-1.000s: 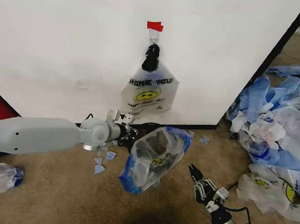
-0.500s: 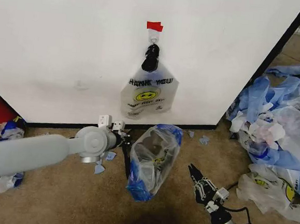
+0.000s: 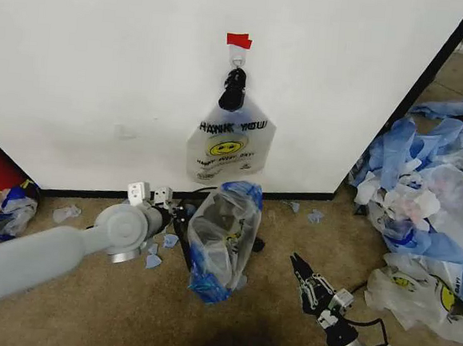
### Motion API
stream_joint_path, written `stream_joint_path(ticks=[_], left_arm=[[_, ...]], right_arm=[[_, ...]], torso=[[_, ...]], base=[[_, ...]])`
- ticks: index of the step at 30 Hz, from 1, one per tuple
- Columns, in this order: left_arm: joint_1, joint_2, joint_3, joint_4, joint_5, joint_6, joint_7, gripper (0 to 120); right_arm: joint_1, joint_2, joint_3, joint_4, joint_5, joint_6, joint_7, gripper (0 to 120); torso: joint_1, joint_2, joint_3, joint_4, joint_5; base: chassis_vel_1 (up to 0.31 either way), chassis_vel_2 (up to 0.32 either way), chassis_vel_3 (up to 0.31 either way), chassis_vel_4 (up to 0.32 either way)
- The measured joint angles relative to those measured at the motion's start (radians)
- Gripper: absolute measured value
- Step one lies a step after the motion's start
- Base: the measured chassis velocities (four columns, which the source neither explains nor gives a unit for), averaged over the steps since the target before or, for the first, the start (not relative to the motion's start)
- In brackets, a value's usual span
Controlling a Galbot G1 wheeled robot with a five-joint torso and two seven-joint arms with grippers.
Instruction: Pick up the garbage bag from the wall and place it over the trash bin.
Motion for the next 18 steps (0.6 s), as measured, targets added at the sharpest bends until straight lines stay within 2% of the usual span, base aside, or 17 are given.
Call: stream_joint_path(ticks=[2, 4, 7, 12, 18], left_arm=[[0.018, 0.004, -0.014, -0.005, 0.005, -0.001, 0.000, 0], [0.147, 0.036, -0.112, -0.044, 0.040, -0.006, -0.002, 0], [0.215, 0.046, -0.167, -0.069, 0.056, -0.013, -0.009, 0], [0.280, 0.036, -0.227, -0.090, 0.080, -0.020, -0.015, 0], [0.375, 0.008, -0.315, -0.088, 0.119, -0.023, -0.020, 0]], right_arm=[[0.001, -0.001, -0.001, 0.000, 0.000, 0.000, 0.000, 8], [0.009, -0.006, -0.009, 0.000, 0.000, -0.004, 0.001, 8], [0.012, -0.007, -0.011, -0.001, 0.000, -0.005, 0.000, 8], [0.019, -0.003, -0.017, -0.007, -0.001, -0.006, -0.001, 8], [0.020, -0.008, -0.018, -0.011, -0.002, -0.006, -0.002, 8]], torso=[[0.000, 0.000, 0.000, -0.0001, 0.0000], [0.000, 0.000, 0.000, 0.0008, 0.0008], [0.000, 0.000, 0.000, 0.0005, 0.0003], [0.000, 0.000, 0.000, -0.0001, 0.0012], [0.000, 0.000, 0.000, 0.0003, 0.0008]], base=[[0.000, 0.000, 0.000, 0.000], [0.000, 0.000, 0.000, 0.000], [0.000, 0.000, 0.000, 0.000], [0.000, 0.000, 0.000, 0.000], [0.000, 0.000, 0.000, 0.000]])
